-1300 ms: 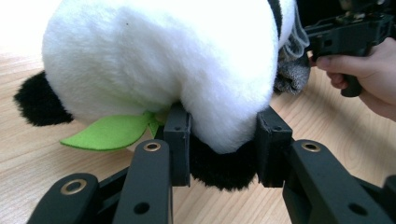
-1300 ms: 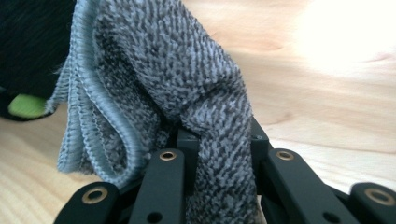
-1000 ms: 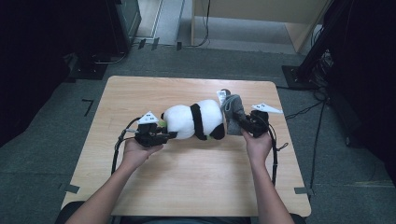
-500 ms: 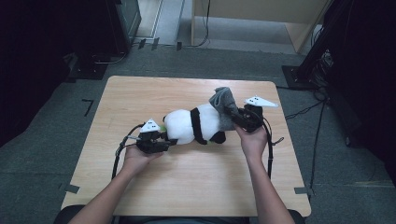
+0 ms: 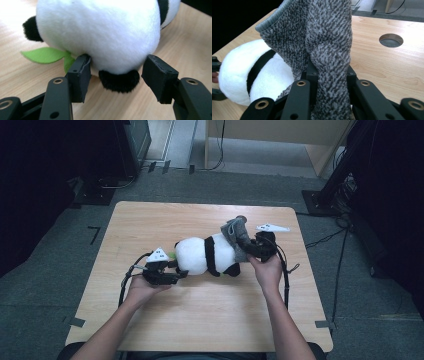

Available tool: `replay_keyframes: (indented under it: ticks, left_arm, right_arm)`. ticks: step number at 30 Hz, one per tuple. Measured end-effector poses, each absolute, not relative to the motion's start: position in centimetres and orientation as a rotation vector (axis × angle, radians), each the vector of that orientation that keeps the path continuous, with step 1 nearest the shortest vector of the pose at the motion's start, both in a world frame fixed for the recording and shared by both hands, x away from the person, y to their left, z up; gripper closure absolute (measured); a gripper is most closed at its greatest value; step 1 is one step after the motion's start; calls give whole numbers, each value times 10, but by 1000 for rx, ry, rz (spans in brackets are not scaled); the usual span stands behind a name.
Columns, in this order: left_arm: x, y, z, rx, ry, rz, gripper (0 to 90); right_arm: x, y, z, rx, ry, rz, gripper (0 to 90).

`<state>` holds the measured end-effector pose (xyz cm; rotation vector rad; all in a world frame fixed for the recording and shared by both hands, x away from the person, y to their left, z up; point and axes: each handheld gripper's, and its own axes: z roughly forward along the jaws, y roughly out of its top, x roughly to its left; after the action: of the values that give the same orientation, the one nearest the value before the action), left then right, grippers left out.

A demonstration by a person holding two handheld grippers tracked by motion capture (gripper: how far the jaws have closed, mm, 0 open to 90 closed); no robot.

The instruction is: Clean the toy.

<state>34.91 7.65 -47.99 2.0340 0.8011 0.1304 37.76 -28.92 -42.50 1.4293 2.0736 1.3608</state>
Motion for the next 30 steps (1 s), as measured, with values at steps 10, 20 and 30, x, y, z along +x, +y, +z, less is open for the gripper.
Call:
replay_keyframes:
  ticks: [10,20,30]
  left_arm:
    - [374,104,-453,1999,742,132,400]
    - [416,100,-439,2019,660,93,405]
    - [444,86,-444,2105,565,51,297]
  right_arm:
    - [380,-290,-427,1428,2078,1357,755]
    - [381,-291,-428,1431,2082,1366,753]
    - [384,-289,-427,1422,2100,1358,750]
